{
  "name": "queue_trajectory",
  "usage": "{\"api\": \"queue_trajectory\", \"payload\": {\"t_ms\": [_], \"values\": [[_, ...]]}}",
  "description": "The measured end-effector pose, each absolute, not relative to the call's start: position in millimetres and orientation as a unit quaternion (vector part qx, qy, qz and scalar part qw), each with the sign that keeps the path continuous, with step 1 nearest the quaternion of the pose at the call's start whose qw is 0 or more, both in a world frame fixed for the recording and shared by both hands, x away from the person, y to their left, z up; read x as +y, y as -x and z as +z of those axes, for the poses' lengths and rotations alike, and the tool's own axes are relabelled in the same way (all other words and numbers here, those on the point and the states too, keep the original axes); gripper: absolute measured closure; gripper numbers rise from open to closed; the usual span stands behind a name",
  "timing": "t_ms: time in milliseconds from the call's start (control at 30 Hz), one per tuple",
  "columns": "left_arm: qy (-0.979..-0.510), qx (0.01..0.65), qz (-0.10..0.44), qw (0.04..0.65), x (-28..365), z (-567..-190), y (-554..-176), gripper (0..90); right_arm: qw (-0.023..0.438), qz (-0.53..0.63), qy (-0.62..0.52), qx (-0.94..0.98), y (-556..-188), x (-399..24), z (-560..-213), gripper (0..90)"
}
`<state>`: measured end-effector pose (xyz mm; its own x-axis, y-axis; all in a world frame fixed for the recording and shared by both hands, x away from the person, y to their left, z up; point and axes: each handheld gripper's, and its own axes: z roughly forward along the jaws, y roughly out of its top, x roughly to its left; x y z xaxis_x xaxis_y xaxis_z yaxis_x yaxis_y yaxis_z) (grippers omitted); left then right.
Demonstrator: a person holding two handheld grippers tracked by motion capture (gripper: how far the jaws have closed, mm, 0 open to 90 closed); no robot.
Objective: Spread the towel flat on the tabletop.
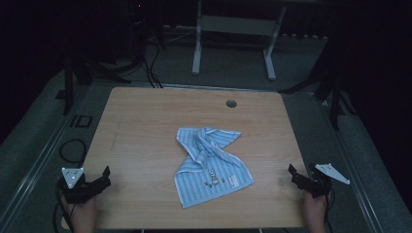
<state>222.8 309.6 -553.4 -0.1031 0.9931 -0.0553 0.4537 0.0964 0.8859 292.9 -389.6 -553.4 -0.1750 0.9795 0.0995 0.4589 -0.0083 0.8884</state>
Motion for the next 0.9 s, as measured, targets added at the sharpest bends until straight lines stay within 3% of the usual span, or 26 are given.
{"api": "queue_trajectory", "payload": {"t_ms": [567,900], "values": [[-0.568,0.654,0.346,0.360,311.3,-553.6,-223.5,1.9,0.302,0.417,-0.567,0.643,-294.7,-387.5,-553.5,11.7],[-0.622,0.645,0.284,0.342,302.2,-555.2,-231.5,1.9,0.271,0.410,-0.561,0.666,-298.7,-387.0,-554.1,11.7]]}}
